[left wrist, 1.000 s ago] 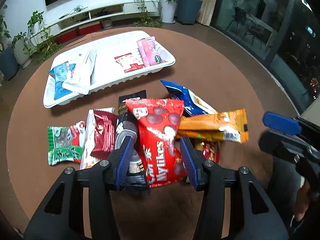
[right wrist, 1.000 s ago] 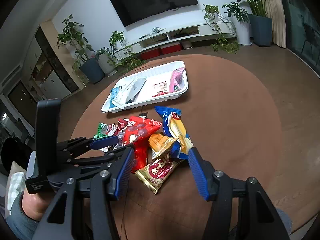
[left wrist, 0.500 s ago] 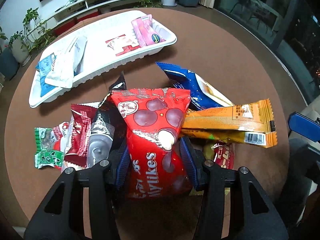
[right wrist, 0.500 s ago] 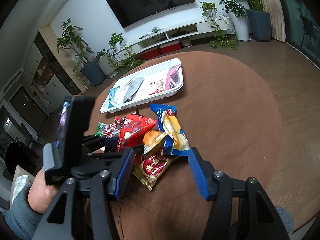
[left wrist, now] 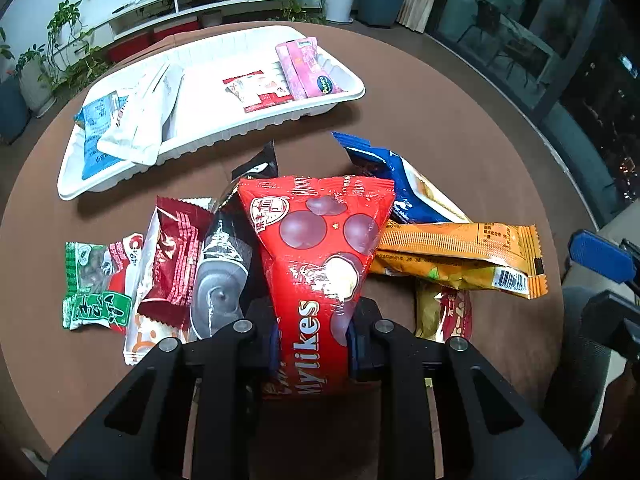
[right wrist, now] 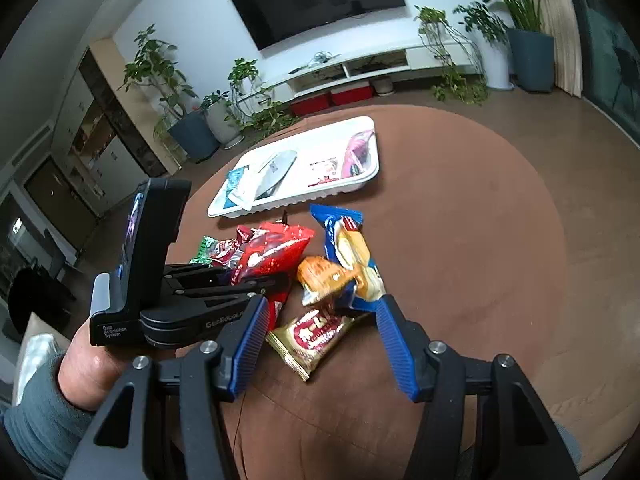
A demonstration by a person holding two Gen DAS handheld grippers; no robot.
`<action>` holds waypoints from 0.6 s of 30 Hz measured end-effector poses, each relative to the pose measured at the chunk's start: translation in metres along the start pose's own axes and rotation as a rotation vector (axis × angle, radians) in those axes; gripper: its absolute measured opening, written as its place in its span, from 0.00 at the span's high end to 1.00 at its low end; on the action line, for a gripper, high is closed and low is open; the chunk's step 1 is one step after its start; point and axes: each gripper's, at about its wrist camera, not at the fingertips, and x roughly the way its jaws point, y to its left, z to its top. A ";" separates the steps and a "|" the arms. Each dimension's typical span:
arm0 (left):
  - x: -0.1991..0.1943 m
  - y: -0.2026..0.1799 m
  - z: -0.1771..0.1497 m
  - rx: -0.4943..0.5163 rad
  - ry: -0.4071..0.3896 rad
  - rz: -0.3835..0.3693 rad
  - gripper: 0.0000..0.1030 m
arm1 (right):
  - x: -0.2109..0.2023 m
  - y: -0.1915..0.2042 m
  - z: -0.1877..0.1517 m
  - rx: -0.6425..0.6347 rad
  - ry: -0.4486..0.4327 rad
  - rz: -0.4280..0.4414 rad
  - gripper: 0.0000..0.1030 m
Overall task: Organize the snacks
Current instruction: 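Close the left tool on the red Milkyikes bag while the right tool approaches the orange bar, then grasp the orange bar with the right tool while the left tool lifts the red bag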
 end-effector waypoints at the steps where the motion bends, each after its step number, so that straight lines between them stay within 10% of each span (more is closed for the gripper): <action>1: -0.002 0.001 -0.001 -0.005 -0.004 -0.008 0.80 | 0.000 0.002 0.001 -0.011 -0.001 -0.005 0.42; 18: -0.081 0.060 -0.068 -0.214 -0.135 -0.157 0.80 | 0.058 0.054 0.037 -0.431 0.232 -0.044 0.42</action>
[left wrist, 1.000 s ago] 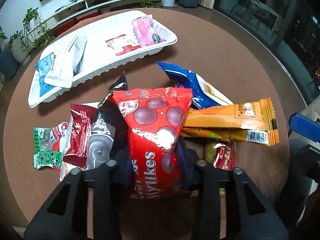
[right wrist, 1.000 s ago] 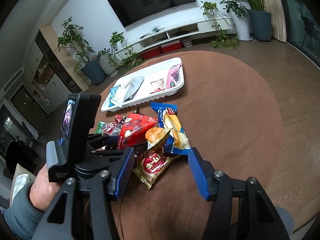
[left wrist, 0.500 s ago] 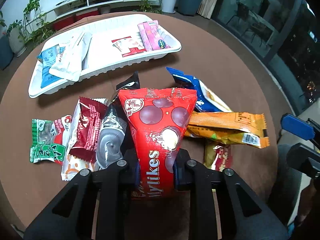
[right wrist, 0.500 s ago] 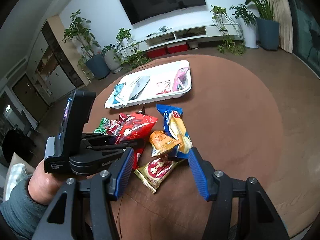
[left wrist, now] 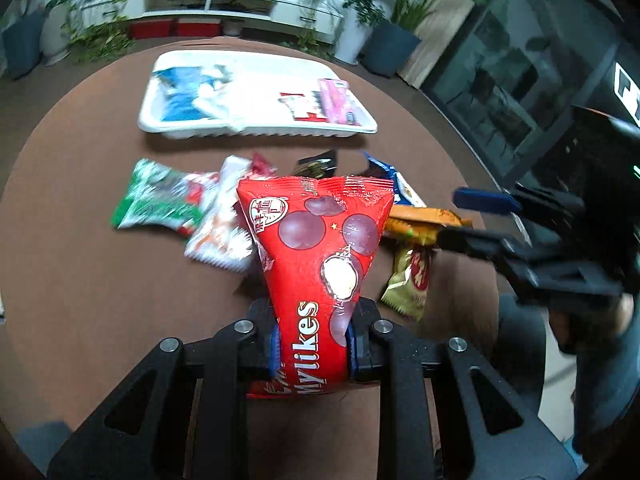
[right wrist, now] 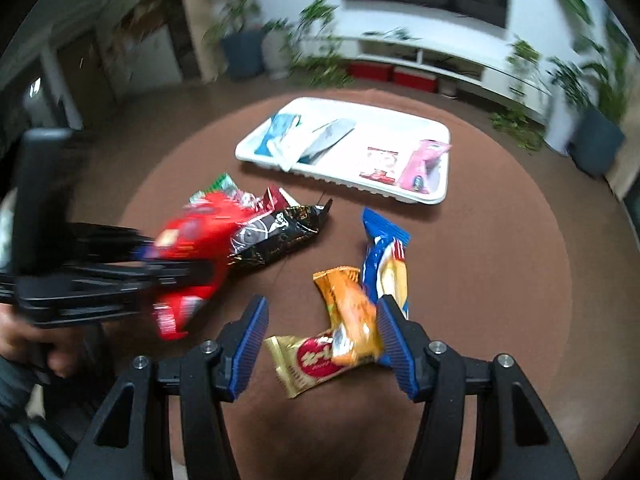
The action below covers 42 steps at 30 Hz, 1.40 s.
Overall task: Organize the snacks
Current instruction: 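Grasp the orange bar with the right tool while the left tool lifts the red bag, then carry the red bag with the left tool and orange bar with the right tool to the tray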
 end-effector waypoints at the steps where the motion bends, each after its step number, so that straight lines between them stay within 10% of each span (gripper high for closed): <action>1: -0.004 0.005 -0.004 -0.011 -0.002 0.003 0.80 | 0.006 0.000 0.005 -0.016 0.025 0.008 0.42; 10: -0.019 0.039 -0.034 -0.072 -0.002 0.000 0.80 | 0.065 0.007 0.014 -0.130 0.290 0.008 0.47; 22: -0.009 0.046 -0.038 -0.089 0.014 -0.021 0.80 | 0.096 0.005 0.014 -0.071 0.375 0.017 0.62; 42: -0.011 0.044 -0.033 -0.092 -0.007 -0.019 0.80 | 0.051 0.000 0.005 0.131 0.138 0.116 0.80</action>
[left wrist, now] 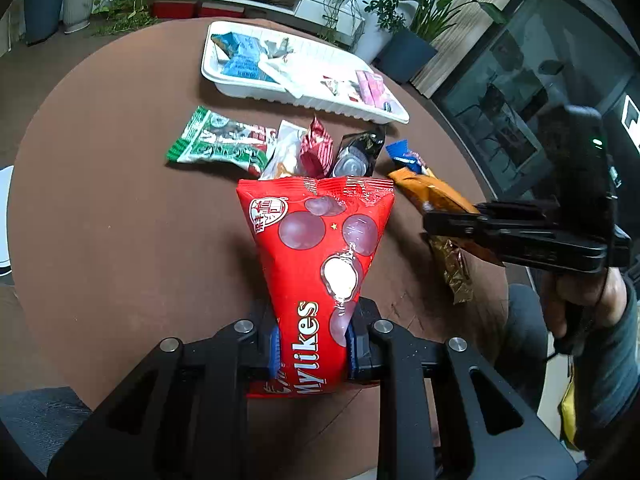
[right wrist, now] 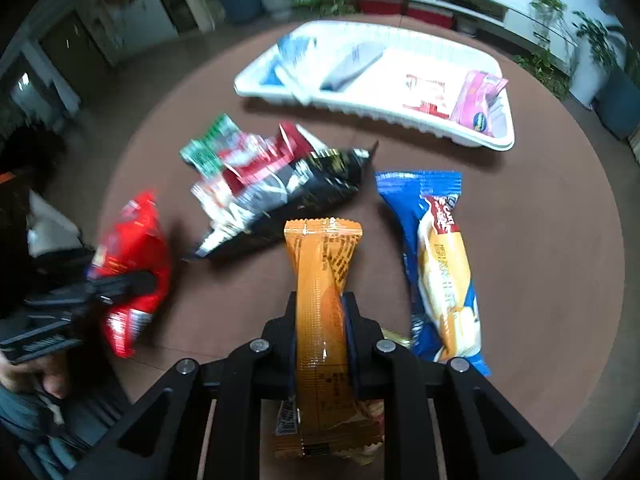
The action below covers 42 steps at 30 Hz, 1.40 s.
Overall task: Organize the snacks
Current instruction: 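Carry the red bag with the left tool and orange bar with the right tool to the tray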
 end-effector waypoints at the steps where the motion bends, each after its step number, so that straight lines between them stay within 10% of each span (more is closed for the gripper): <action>1: -0.002 0.000 0.002 -0.002 -0.005 -0.003 0.80 | -0.009 -0.002 -0.003 0.032 -0.038 0.032 0.80; 12: -0.028 0.013 0.055 -0.019 -0.091 0.001 0.80 | -0.065 -0.045 -0.015 0.286 -0.259 0.148 0.80; 26: -0.017 0.010 0.207 0.045 -0.173 0.103 0.80 | -0.127 -0.099 0.088 0.377 -0.514 0.080 0.80; 42: 0.117 -0.015 0.281 0.170 -0.056 0.236 0.80 | 0.000 -0.081 0.189 0.308 -0.342 0.006 0.80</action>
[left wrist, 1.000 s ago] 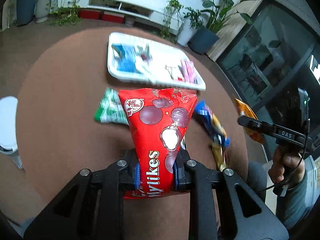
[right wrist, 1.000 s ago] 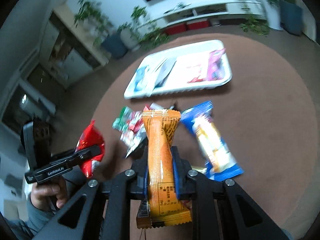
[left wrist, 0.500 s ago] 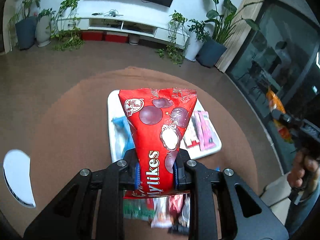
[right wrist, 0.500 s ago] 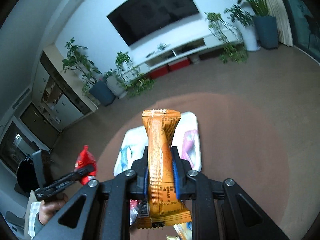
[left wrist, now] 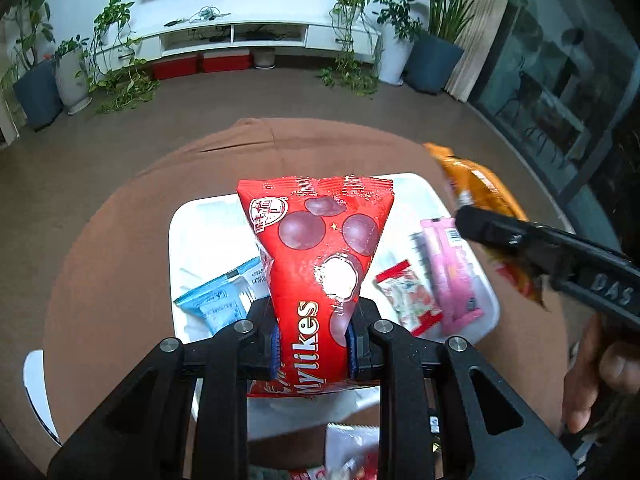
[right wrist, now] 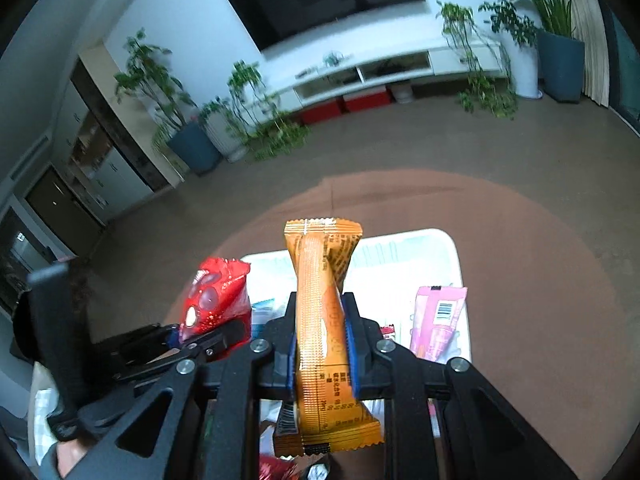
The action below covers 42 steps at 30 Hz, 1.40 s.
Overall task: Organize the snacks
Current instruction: 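Carry the red bag with the left tool and orange bar with the right tool to the tray, then open both tools to release the red bag and orange bar in the tray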
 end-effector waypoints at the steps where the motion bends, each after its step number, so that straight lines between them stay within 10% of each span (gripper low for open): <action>1: 0.007 -0.001 0.001 0.005 0.006 0.006 0.80 | 0.009 0.000 0.000 -0.006 0.013 -0.012 0.80; 20: 0.073 -0.046 0.005 0.116 0.034 0.076 0.75 | 0.074 -0.021 -0.017 -0.002 0.112 -0.141 0.80; 42: 0.120 -0.017 0.000 0.013 0.083 0.018 0.53 | 0.078 -0.024 -0.021 -0.002 0.120 -0.152 0.67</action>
